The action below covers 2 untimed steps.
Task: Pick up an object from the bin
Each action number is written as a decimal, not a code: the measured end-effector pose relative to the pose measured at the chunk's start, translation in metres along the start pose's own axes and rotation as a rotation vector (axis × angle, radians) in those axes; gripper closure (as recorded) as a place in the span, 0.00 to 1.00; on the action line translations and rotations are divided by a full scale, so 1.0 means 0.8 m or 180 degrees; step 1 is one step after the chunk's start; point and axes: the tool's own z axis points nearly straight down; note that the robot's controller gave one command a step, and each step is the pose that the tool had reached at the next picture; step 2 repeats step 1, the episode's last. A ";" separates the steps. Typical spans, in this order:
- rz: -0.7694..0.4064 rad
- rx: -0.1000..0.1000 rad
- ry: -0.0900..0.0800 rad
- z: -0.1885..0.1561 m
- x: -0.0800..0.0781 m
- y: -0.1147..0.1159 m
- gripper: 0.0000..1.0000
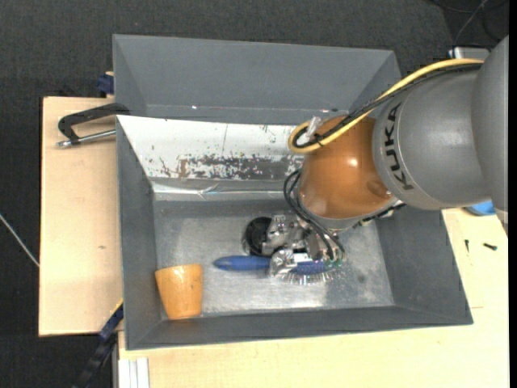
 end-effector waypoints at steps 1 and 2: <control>-0.0902 0.0003 -0.0027 -0.169 0.008 0.018 1.00; -0.0902 0.0003 -0.0027 -0.169 0.008 0.018 1.00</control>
Offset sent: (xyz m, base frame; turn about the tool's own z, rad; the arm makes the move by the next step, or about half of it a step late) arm -0.0103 0.0123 0.1320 -0.2825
